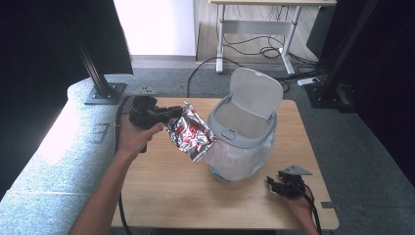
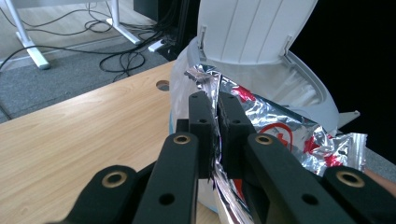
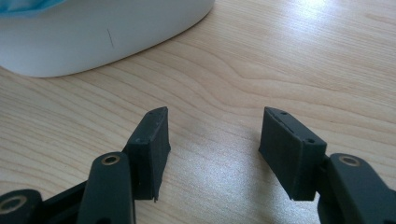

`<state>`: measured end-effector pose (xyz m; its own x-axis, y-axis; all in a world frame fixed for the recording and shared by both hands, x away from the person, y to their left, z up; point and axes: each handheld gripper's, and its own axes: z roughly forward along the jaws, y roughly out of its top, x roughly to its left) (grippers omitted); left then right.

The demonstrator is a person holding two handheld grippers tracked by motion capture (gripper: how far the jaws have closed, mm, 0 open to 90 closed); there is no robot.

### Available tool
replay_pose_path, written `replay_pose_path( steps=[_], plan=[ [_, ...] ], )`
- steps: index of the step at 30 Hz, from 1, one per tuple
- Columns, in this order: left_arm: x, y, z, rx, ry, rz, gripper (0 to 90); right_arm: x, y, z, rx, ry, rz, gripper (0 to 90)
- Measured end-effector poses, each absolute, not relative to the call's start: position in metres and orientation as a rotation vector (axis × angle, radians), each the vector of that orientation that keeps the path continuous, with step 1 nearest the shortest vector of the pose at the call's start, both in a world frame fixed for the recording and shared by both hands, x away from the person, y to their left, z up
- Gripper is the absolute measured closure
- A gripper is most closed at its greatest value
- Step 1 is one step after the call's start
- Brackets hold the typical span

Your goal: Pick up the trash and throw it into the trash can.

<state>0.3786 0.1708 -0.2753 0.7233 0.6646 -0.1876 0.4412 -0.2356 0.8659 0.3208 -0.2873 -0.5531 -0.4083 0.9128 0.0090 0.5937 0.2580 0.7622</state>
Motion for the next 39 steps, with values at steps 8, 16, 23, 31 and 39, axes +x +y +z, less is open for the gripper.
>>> replay_pose_path(
  steps=[8,16,23,31,39],
  plan=[
    [0.385,0.166,-0.272,1.87,0.858,0.253,86.2,0.321,-0.287,-0.553,1.367,2.098,0.979,41.9],
    [0.389,0.159,-0.269,1.883,0.848,0.262,86.1,0.321,-0.287,-0.553,1.366,2.098,0.979,42.1],
    [0.392,0.155,-0.266,1.877,0.843,0.257,86.0,0.321,-0.287,-0.553,1.366,2.098,0.979,42.1],
    [0.399,0.15,-0.26,1.87,0.838,0.249,86.0,0.321,-0.287,-0.553,1.364,2.098,0.979,42.4],
    [0.406,0.142,-0.258,1.868,0.839,0.238,85.9,0.321,-0.287,-0.553,1.364,2.098,0.979,42.4]
  ],
)
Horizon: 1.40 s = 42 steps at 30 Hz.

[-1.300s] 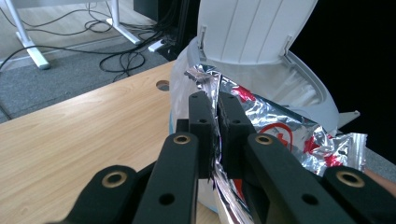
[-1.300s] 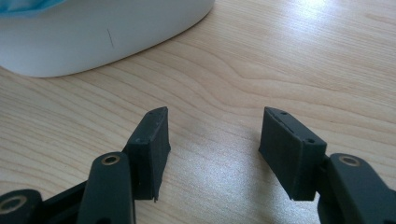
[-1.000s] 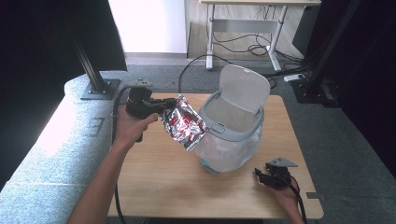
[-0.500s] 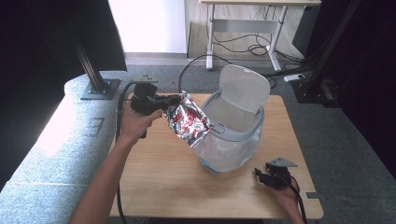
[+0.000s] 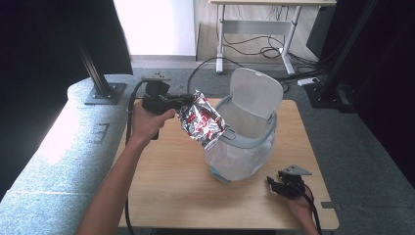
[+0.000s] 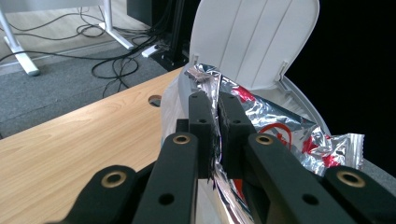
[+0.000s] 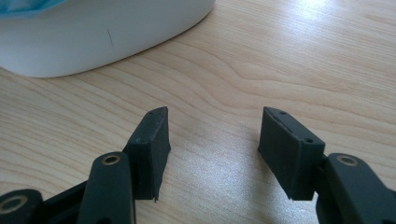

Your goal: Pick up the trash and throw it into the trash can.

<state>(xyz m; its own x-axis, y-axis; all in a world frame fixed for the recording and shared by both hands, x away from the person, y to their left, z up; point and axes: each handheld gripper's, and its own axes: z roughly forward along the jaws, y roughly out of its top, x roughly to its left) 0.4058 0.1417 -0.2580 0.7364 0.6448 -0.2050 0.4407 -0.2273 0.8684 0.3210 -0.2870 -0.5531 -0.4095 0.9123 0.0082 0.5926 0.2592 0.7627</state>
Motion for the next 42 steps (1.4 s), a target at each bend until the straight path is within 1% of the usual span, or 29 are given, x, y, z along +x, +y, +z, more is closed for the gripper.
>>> replay_pose_path(
  steps=[5,18,42],
  plan=[
    [0.412,0.129,-0.256,1.894,0.828,0.236,85.8,0.321,-0.287,-0.553,1.364,2.099,0.98,42.5],
    [0.424,0.112,-0.254,1.893,0.818,0.218,85.7,0.321,-0.287,-0.553,1.362,2.098,0.977,42.6],
    [0.433,0.101,-0.256,1.87,0.828,0.205,85.6,0.321,-0.287,-0.553,1.363,2.096,0.976,42.6]
  ],
)
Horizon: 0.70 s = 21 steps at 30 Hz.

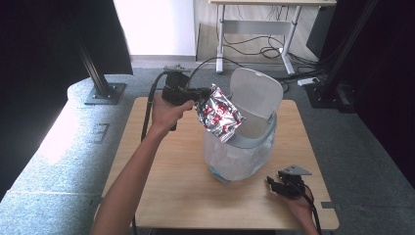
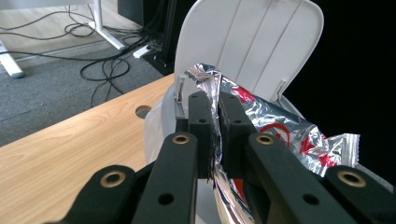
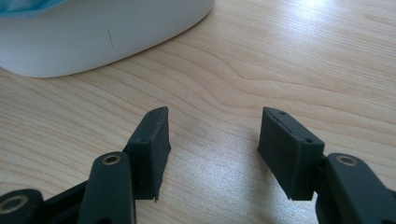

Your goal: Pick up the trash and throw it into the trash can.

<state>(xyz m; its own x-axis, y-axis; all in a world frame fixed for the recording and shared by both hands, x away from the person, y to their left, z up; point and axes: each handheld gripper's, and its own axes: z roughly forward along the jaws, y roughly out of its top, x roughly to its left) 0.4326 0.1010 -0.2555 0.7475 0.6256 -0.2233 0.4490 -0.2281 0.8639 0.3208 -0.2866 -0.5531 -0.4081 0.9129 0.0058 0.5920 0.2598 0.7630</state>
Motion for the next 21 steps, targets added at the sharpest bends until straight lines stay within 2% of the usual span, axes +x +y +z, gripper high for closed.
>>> replay_pose_path(
  steps=[21],
  plan=[
    [0.453,0.08,-0.254,1.859,0.82,0.185,85.6,0.321,-0.287,-0.553,1.365,2.097,0.979,42.6]
  ],
)
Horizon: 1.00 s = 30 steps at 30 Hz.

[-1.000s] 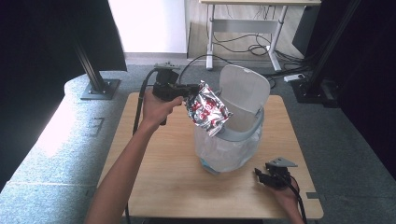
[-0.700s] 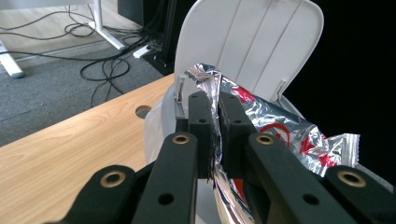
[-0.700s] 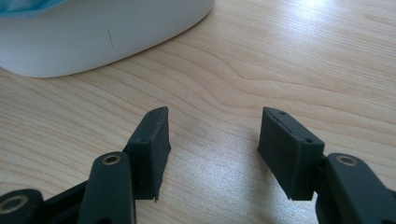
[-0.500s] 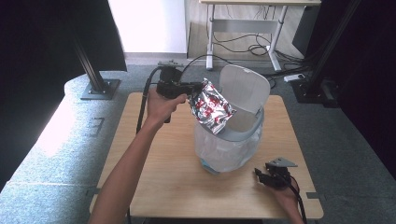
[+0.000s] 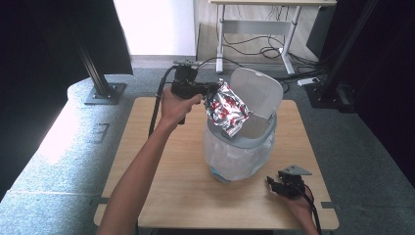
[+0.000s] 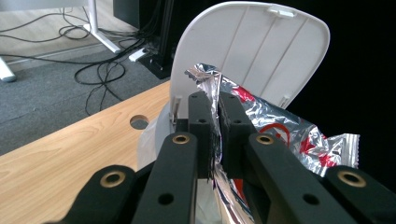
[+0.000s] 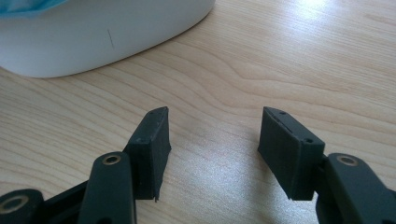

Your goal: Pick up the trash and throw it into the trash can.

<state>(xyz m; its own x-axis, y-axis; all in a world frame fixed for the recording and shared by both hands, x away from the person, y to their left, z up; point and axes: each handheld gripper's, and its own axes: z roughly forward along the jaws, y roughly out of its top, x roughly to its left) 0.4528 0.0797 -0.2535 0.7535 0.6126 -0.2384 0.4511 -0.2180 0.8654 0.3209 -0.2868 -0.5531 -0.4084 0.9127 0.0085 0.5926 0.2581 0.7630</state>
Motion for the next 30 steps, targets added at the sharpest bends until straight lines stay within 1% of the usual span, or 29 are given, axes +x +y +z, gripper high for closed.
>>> replay_pose_path(
  steps=[11,30],
  plan=[
    [0.459,0.072,-0.251,1.857,0.815,0.179,85.5,0.321,-0.287,-0.553,1.365,2.097,0.979,42.6],
    [0.468,0.058,-0.258,1.878,0.824,0.17,85.5,0.321,-0.287,-0.553,1.364,2.097,0.979,42.6]
  ],
)
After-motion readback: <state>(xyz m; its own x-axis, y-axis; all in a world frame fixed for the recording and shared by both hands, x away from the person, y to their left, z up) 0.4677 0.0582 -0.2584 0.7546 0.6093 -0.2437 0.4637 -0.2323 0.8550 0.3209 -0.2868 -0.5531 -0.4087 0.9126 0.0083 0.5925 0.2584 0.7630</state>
